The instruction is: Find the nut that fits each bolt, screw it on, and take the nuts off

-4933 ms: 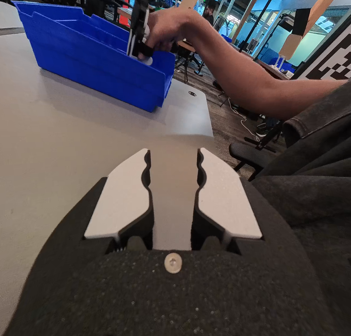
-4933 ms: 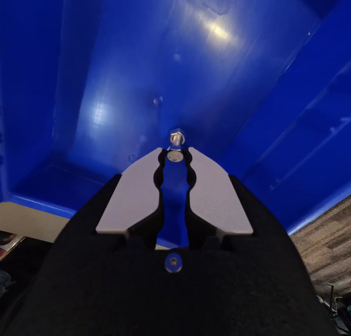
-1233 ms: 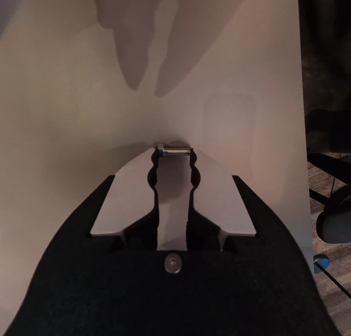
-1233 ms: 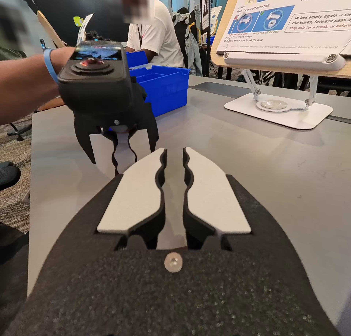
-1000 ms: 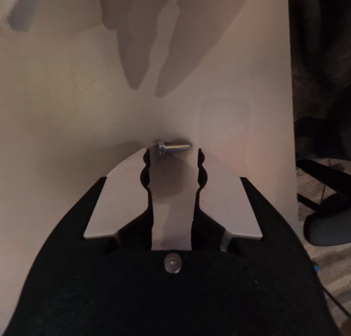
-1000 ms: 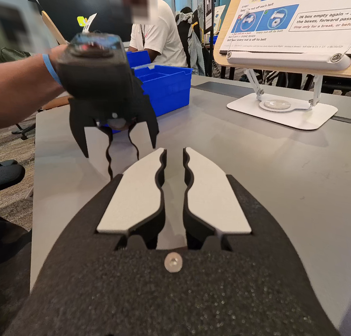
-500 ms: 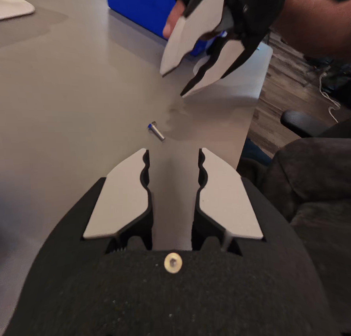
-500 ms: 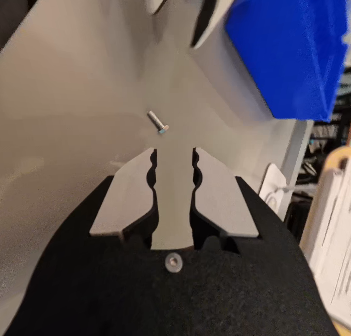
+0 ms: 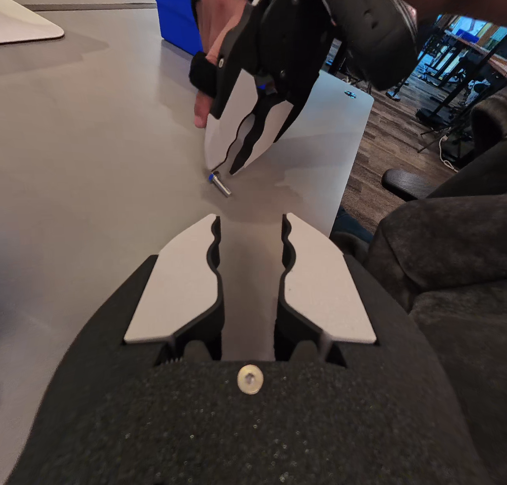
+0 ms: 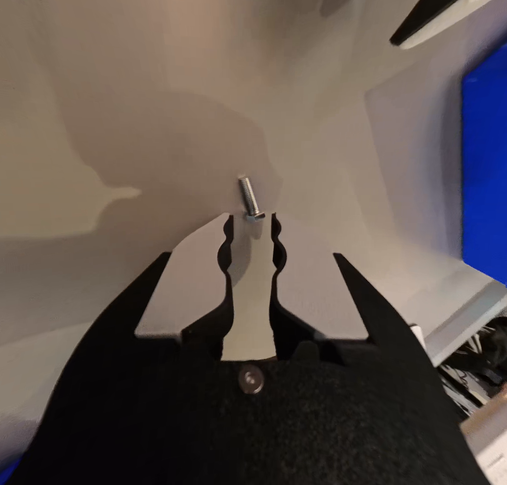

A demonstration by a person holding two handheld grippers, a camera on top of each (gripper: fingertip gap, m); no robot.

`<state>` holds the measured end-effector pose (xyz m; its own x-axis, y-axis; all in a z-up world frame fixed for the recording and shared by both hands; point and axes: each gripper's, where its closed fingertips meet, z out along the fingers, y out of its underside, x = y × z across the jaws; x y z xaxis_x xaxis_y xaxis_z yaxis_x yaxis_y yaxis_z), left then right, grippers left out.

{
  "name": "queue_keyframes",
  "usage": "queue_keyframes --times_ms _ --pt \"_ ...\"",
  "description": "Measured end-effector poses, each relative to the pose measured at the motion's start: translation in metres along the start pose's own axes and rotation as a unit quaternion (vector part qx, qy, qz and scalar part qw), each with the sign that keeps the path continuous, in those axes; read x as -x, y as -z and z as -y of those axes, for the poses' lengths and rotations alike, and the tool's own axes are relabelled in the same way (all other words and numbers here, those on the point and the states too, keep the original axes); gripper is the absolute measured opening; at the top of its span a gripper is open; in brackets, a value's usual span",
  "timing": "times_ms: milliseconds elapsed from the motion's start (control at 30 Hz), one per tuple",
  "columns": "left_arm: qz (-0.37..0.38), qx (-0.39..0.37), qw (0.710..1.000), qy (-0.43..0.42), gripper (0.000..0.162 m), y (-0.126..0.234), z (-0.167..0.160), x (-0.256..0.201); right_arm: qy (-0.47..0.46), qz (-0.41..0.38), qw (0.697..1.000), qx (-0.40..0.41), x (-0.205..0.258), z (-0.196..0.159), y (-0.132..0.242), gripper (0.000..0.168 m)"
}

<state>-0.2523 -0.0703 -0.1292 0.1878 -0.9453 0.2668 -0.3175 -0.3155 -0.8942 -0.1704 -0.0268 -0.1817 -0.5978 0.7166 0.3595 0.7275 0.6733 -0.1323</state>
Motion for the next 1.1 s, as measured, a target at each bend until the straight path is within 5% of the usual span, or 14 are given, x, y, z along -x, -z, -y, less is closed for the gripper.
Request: queue_keyframes --times_ms 367,633,733,867,1000,1100 --pt "-0.024 0.035 0.998 -0.038 0.042 -0.009 -0.007 -0.017 -0.013 0.051 0.999 0.011 0.000 0.002 -0.012 0.015" --pt "-0.003 0.036 0.999 -0.033 0.042 -0.004 -0.007 -0.007 -0.168 -0.019 0.986 -0.018 -0.019 -0.007 0.003 0.015" --pt "0.028 0.036 0.998 -0.030 0.042 0.001 -0.006 0.004 -0.330 -0.079 0.935 -0.109 -0.040 -0.013 0.026 0.015" --pt "0.065 0.055 0.996 -0.039 0.042 0.000 -0.010 0.012 -0.521 -0.130 0.799 -0.269 -0.051 -0.019 0.062 0.015" --pt "0.097 0.080 0.989 -0.073 0.041 -0.005 -0.015 0.017 -0.611 -0.173 0.673 -0.379 -0.042 -0.024 0.085 0.015" --pt "0.119 0.092 0.984 -0.097 0.041 -0.009 -0.017 0.023 -0.622 -0.188 0.618 -0.442 -0.033 -0.023 0.088 0.015"
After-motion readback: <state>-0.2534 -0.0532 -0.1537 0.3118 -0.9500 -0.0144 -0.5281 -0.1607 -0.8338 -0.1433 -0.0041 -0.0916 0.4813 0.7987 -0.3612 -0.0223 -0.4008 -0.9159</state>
